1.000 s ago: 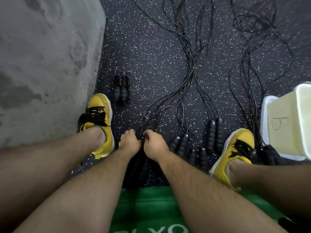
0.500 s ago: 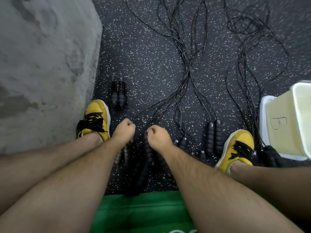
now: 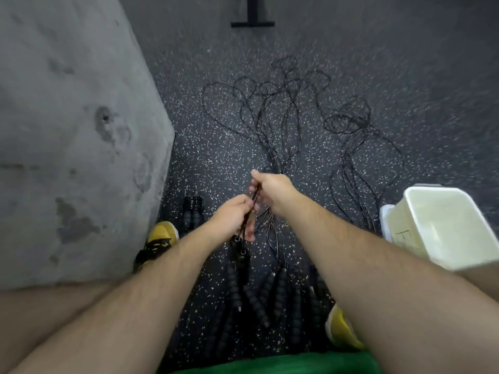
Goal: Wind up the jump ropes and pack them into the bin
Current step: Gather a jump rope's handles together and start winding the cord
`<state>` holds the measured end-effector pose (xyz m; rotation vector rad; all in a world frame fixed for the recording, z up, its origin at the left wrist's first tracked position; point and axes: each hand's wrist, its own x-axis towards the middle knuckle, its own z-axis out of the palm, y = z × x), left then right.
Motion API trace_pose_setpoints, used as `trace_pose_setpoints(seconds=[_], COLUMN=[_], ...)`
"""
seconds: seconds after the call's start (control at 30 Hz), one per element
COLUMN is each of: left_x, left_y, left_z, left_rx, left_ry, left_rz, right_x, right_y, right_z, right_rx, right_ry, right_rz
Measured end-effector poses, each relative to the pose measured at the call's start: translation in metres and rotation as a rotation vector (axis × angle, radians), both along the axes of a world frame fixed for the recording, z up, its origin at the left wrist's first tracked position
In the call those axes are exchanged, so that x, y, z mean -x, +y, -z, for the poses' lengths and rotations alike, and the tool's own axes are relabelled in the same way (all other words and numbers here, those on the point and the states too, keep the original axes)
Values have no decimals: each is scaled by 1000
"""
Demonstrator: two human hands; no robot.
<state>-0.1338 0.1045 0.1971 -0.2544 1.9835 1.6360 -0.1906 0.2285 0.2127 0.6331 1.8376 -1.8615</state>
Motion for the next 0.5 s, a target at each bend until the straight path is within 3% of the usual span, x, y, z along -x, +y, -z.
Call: trace_pose_setpoints(seconds=[0.3,0.43,0.5], left_x=[41,52,60], left_y=[35,34,29], left_z=[-192,-230,-228], left_rx=[-228,-339,-416], left_ry=[257,318,280], left_rz=[-120,-126,-122], right_x=[38,23,17], right_y=[34,38,39], right_z=[-217,-235,-232], right_rx=[-137,-123,-226], right_ry=[431,561,593], right_rz=[-112,-138,-245])
